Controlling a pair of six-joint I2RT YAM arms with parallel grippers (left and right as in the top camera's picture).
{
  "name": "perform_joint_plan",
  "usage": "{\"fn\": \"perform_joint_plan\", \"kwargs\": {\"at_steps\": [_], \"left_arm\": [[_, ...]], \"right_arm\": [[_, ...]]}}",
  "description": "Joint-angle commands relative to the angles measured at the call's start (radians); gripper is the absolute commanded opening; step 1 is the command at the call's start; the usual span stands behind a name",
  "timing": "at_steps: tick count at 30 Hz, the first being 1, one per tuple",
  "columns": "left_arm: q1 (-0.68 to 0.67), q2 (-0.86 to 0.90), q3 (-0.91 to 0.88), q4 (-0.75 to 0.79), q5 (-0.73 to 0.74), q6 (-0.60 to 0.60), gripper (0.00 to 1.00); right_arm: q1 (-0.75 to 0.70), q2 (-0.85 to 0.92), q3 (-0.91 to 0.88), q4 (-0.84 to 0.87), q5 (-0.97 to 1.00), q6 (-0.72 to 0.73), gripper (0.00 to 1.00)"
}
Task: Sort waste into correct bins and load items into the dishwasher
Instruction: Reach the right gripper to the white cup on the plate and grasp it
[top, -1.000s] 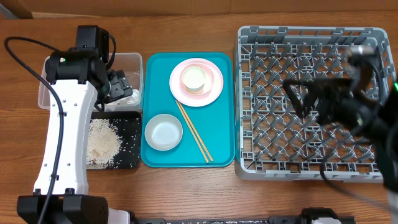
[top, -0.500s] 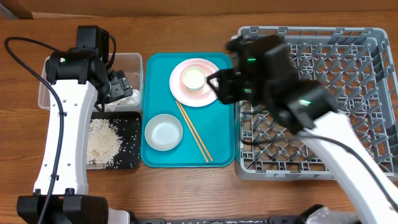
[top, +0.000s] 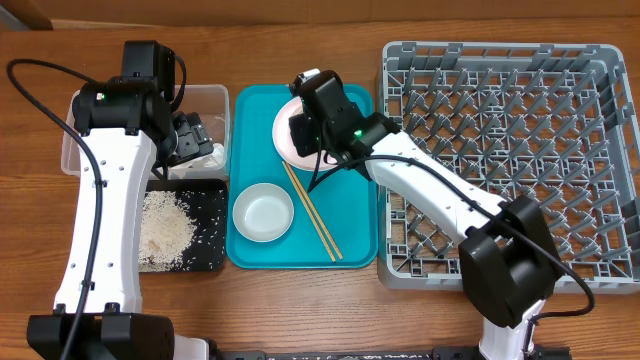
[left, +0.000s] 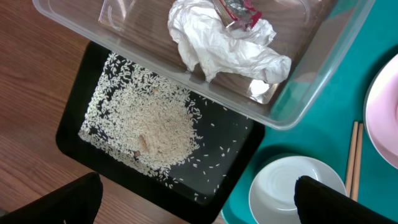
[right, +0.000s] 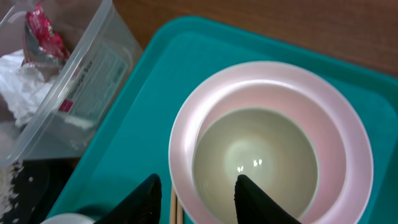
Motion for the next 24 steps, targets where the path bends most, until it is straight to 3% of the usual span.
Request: {"fn": "perform_joint_plan", "kwargs": {"at_steps": [1, 12, 24], "left_arm": [[0.002, -0.004, 0.011, 0.002, -0.014, -0.003, 1.0], [0.002, -0.004, 0.011, 0.002, -0.014, -0.003, 1.0], [0.002, -0.004, 0.011, 0.002, -0.013, -0.003, 1.0]], "right_arm": [[0.006, 0.024, 0.03, 0.071, 0.039, -0.037, 0.4], [0.006, 0.093, 0.029, 0.129, 0.038, -0.036, 0.36], [0.005, 0.1, 0.029, -0.023, 0.084, -0.037, 0.29]]}}
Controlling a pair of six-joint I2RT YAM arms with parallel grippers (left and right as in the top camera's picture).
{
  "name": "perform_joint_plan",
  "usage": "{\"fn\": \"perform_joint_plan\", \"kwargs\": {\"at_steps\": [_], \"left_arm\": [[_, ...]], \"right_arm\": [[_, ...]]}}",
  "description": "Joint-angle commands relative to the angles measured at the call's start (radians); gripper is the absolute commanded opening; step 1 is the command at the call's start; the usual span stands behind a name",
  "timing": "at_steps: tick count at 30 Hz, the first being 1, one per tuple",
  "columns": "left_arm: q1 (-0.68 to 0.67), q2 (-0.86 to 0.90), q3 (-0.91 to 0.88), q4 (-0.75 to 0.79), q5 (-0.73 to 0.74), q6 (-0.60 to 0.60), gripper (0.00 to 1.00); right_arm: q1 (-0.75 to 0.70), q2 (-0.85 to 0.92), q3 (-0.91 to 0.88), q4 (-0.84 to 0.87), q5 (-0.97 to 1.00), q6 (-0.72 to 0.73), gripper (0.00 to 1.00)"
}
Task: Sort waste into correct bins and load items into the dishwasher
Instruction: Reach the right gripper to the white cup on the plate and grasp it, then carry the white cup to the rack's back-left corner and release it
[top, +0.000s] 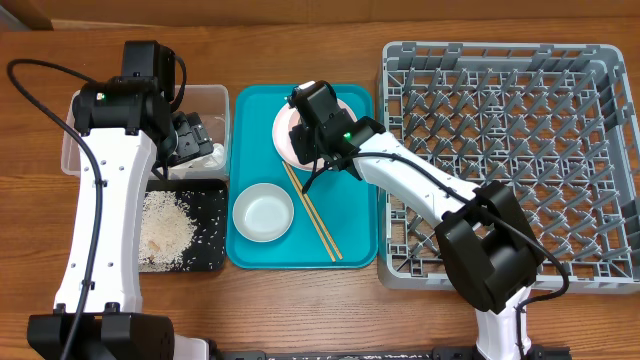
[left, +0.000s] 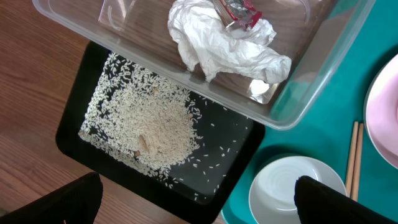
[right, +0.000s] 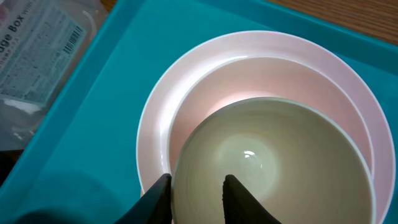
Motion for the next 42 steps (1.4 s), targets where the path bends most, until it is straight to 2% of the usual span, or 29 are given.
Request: {"fn": "perform_joint_plan", "kwargs": {"at_steps": [1, 9, 13, 14, 15, 21, 25, 29, 33, 38, 42], "left_arm": [[0.002, -0.004, 0.011, 0.001, -0.014, -0.003, 1.0], [0.002, -0.004, 0.011, 0.001, -0.013, -0.003, 1.0], [0.002, -0.004, 0.011, 0.001, -0.013, -0.003, 1.0], [0.002, -0.004, 0.011, 0.001, -0.013, -0.003, 1.0], [0.002, -0.004, 0.011, 0.001, -0.013, -0.003, 1.0], [0.002, -0.004, 0.011, 0.001, -0.013, -0.003, 1.0], [0.002, -0.004, 0.011, 0.001, -0.013, -0.003, 1.0], [0.002, -0.004, 0.011, 0.001, -0.013, -0.003, 1.0], [0.002, -0.004, 0.011, 0.001, -0.013, -0.003, 1.0], [0.002, -0.004, 0.011, 0.001, -0.013, -0.003, 1.0], [0.002, -0.004, 0.011, 0.001, -0.013, -0.003, 1.0]], "right_arm": [[0.004, 0.006, 0.027, -0.009, 0.054, -0.005, 0.28], [-0.002, -0.024, 0.031, -0.005, 0.055, -0.005, 0.15], [-0.002, -0.073, 0.031, 0.0, 0.055, -0.004, 0.12], [-0.002, -0.088, 0.031, -0.001, 0.055, -0.004, 0.05], [-0.002, -0.103, 0.031, -0.002, 0.055, -0.004, 0.04], [-0.003, -0.208, 0.034, -0.04, 0.055, -0.034, 0.04], [-0.026, -0.32, 0.067, -0.131, 0.019, -0.049, 0.04], [-0.121, -0.443, 0.089, -0.189, -0.18, -0.049, 0.04], [-0.292, -0.5, 0.089, -0.21, -0.472, -0.048, 0.04], [-0.513, -0.445, 0.075, -0.193, -0.932, -0.046, 0.04], [-0.594, -0.34, 0.074, -0.188, -1.123, -0.05, 0.04]]}}
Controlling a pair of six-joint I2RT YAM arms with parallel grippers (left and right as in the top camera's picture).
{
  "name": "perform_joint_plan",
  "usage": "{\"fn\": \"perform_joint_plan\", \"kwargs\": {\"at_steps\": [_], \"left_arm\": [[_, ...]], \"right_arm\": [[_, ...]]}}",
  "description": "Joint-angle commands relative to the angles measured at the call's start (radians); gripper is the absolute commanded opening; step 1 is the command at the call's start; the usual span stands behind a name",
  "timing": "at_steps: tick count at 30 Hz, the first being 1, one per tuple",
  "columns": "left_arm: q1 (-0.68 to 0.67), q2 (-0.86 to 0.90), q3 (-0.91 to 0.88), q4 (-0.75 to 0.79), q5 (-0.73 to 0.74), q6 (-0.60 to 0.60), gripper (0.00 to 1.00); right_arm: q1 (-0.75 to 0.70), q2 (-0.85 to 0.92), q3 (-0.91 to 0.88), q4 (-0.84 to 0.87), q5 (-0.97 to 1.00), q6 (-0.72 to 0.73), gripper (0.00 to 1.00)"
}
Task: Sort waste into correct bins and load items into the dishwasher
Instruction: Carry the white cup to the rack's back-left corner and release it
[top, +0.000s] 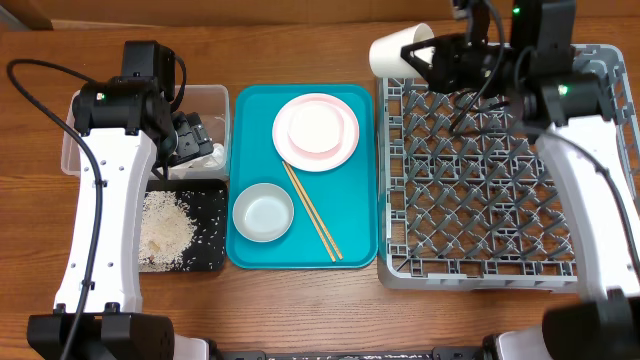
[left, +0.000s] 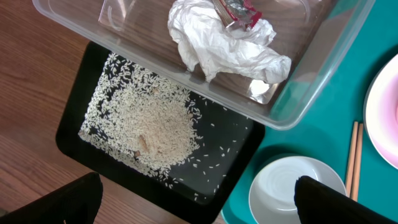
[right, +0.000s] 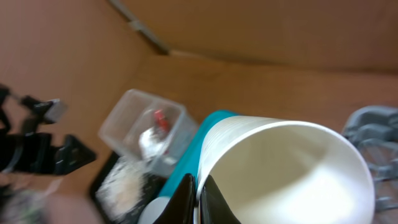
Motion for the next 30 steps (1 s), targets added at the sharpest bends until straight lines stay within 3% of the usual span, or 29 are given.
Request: {"fn": "perform_joint_plan", "kwargs": {"at_steps": [1, 7, 14, 21, 30], "left_arm": [[0.002, -0.004, 0.011, 0.001, -0.013, -0.004, 1.0], [0.002, -0.004, 0.011, 0.001, -0.013, -0.004, 1.0], [0.002, -0.004, 0.011, 0.001, -0.014, -0.004, 1.0], [0.002, -0.004, 0.011, 0.001, -0.013, -0.004, 1.0], [0.002, -0.004, 0.011, 0.001, -0.014, -0.003, 1.0]], "right_arm": [[-0.043, 0.121, -0.006, 0.012, -0.334, -0.008, 0.04], [-0.065, 0.296, -0.006, 0.109, -0.474, -0.008, 0.04], [-0.089, 0.417, -0.007, 0.097, -0.474, -0.068, 0.04], [-0.146, 0.459, -0.017, 0.038, -0.466, -0.166, 0.04], [-0.171, 0.462, -0.066, 0.082, -0.477, -0.195, 0.04]]}}
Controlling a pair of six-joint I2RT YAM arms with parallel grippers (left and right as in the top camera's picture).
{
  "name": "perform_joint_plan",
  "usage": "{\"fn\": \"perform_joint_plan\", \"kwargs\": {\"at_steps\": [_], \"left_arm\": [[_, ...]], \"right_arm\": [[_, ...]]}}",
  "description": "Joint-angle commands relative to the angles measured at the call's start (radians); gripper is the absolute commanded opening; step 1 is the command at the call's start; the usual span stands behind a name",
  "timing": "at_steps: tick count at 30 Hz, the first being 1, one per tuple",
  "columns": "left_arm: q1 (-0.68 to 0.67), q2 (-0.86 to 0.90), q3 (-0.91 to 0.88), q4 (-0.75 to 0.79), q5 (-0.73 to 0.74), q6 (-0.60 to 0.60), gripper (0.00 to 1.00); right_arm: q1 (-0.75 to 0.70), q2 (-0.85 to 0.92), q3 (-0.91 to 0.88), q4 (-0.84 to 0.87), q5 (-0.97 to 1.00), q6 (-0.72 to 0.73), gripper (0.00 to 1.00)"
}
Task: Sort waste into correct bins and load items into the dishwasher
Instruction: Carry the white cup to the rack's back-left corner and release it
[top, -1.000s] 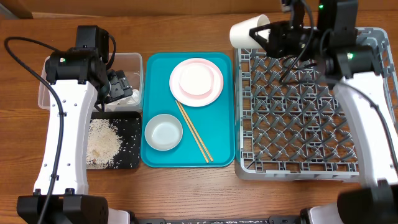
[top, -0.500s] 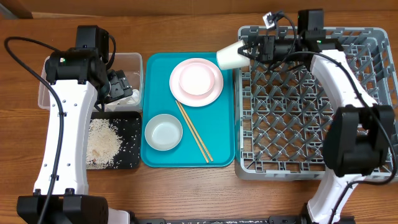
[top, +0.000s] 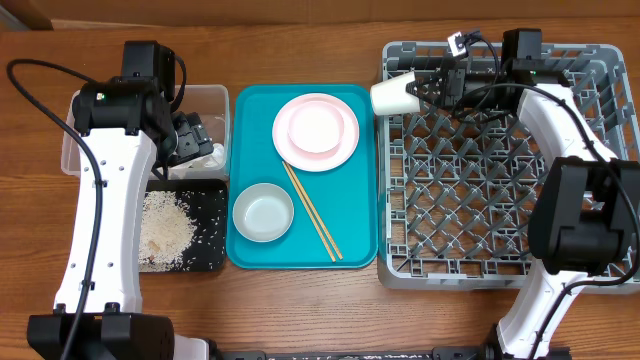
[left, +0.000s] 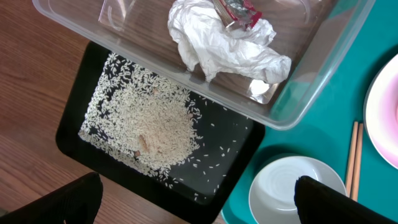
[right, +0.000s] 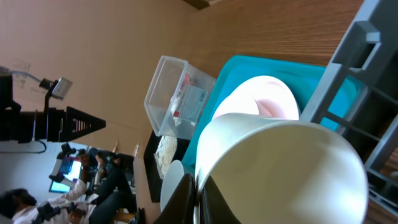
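A white cup (top: 396, 96) lies tipped on its side over the back left corner of the grey dish rack (top: 600, 150), its mouth toward the teal tray (top: 250, 100). My right gripper (top: 426, 89) is shut on its rim; the right wrist view shows the fingers (right: 186, 198) pinching the wall of the cup (right: 280, 168). A pink plate (top: 316, 131), a small white bowl (top: 263, 212) and chopsticks (top: 312, 212) lie on the tray. My left gripper (top: 190, 140) hangs open over the bins, nothing between its fingers (left: 68, 199).
A clear bin (top: 80, 100) at the far left holds crumpled tissue (left: 224, 50) and a red wrapper (left: 239, 12). In front of it a black tray (top: 210, 200) holds spilled rice (left: 155, 124). The rack's pegs stand in rows.
My right gripper has come down and turned with the cup, from high over the rack's back left corner to the rack's left edge, cup on its side. The left arm has not moved.
My right gripper was open over the cup standing on the pink plate. Then its fingers sat either side of the cup's rim. Then the cup was off the plate, held high over the rack's back left corner, and now it is tipped low there.
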Motion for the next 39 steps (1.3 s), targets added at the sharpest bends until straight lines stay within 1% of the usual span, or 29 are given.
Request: {"fn": "perform_joint_plan", "kwargs": {"at_steps": [1, 4, 6, 13, 19, 22, 28, 34, 39], "left_arm": [[0.002, -0.004, 0.011, 0.001, -0.013, -0.004, 1.0], [0.002, -0.004, 0.011, 0.001, -0.014, -0.004, 1.0], [0.002, -0.004, 0.011, 0.001, -0.013, -0.004, 1.0], [0.002, -0.004, 0.011, 0.001, -0.013, -0.004, 1.0], [0.002, -0.004, 0.011, 0.001, -0.014, -0.004, 1.0], [0.002, -0.004, 0.011, 0.001, -0.013, -0.004, 1.0], [0.002, -0.004, 0.011, 0.001, -0.013, -0.004, 1.0], [0.002, -0.004, 0.011, 0.001, -0.014, -0.004, 1.0], [0.002, -0.004, 0.011, 0.001, -0.014, -0.004, 1.0]], "right_arm": [[0.0, 0.003, -0.024, 0.029, -0.019, -0.029, 0.04], [0.003, 0.003, -0.024, 0.092, -0.082, -0.015, 0.04], [0.009, 0.003, -0.024, 0.136, -0.079, 0.029, 0.04], [0.023, 0.003, -0.041, 0.139, 0.082, 0.036, 0.04], [0.023, 0.004, -0.065, 0.132, 0.111, 0.039, 0.04], [0.017, 0.004, -0.069, 0.093, 0.118, 0.039, 0.04], [0.012, 0.004, -0.069, 0.005, 0.195, 0.037, 0.04], [0.003, 0.004, -0.069, -0.076, 0.201, 0.018, 0.04], [-0.018, 0.004, -0.069, -0.161, 0.216, -0.06, 0.04]]}}
